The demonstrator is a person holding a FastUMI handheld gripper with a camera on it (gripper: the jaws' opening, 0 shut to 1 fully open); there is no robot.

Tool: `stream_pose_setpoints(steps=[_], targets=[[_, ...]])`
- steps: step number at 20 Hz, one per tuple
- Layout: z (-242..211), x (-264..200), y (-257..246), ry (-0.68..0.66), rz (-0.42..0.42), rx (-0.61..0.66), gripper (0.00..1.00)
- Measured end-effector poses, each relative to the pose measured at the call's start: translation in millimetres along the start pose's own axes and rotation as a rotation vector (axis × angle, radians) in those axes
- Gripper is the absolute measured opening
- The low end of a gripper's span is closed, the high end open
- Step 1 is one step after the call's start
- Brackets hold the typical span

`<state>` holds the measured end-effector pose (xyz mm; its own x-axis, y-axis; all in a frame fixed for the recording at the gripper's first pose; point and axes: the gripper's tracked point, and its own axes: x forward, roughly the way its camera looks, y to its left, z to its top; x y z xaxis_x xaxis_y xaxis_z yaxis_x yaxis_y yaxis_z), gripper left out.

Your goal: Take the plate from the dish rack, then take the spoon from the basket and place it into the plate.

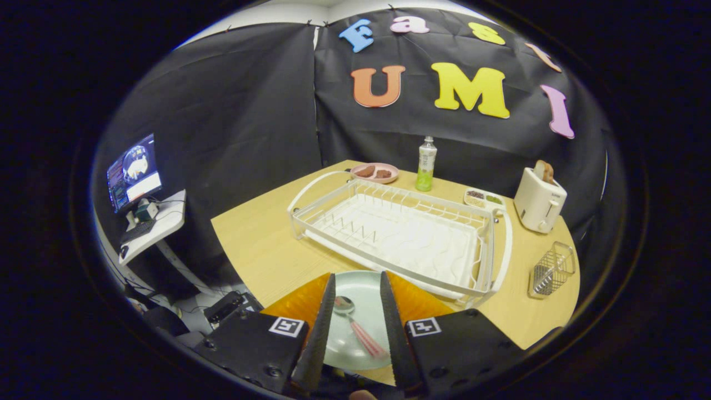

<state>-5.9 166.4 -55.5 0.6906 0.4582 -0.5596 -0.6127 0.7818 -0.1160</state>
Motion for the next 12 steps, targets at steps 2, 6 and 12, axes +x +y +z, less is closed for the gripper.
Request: stream_pose_setpoints(steps=[2, 6, 12], targets=[[4.0, -2.6, -8.7, -0.033, -0.036, -0.013, 0.68], [16.1, -14.8, -36.9, -0.126, -0.148, 0.002, 0.90], [39.7, -48.0, -72.5, -0.353, -0.295, 0.147, 1.00]])
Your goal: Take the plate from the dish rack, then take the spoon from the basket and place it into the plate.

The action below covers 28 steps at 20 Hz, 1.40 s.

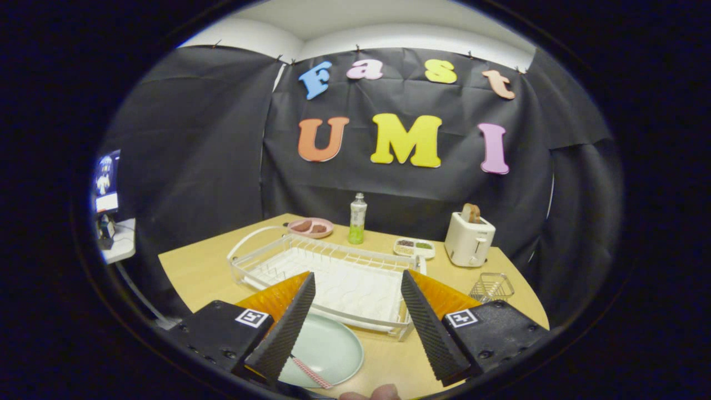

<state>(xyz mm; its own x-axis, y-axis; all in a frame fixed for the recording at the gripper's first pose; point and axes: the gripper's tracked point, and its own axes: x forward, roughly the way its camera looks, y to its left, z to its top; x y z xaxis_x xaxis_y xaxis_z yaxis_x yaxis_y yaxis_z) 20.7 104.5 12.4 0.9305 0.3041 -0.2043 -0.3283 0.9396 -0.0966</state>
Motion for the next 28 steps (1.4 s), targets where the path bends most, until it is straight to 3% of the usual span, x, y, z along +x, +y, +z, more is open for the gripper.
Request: stream_pose_setpoints(steps=[3, 10, 28], targets=[[16.8, -17.7, -6.6, -0.086, -0.054, 0.078, 1.00], [18.7, -40.8, -15.5, -0.188, -0.142, 0.098, 1.00], [13.6, -108.4, 8.5, -0.279, -0.126, 0.078, 1.00]])
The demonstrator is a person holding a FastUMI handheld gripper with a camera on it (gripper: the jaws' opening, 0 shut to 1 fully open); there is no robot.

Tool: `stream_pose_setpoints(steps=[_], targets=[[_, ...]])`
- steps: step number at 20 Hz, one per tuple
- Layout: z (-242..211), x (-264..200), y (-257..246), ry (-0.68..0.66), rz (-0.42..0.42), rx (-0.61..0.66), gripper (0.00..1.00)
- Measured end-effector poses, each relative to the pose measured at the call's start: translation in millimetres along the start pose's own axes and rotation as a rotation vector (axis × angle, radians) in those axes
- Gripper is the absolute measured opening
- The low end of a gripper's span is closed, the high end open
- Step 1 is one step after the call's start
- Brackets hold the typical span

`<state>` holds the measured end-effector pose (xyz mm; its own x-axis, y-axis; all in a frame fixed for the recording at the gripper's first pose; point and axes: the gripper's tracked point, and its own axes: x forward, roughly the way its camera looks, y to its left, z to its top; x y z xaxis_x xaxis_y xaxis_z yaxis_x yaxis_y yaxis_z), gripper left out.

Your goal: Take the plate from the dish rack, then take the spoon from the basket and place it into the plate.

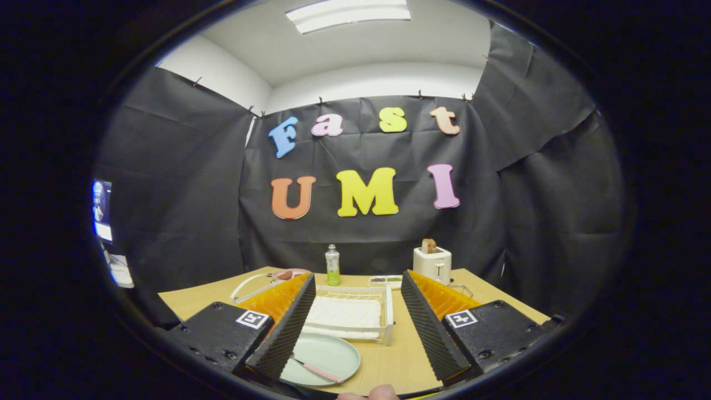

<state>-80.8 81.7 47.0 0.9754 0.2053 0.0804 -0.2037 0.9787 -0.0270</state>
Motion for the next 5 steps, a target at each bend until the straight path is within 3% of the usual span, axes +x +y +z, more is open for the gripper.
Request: stream_pose_setpoints(steps=[5], targets=[[3.1, -5.6, 10.2, -0.005, 0.000, -0.021, 1.00]])
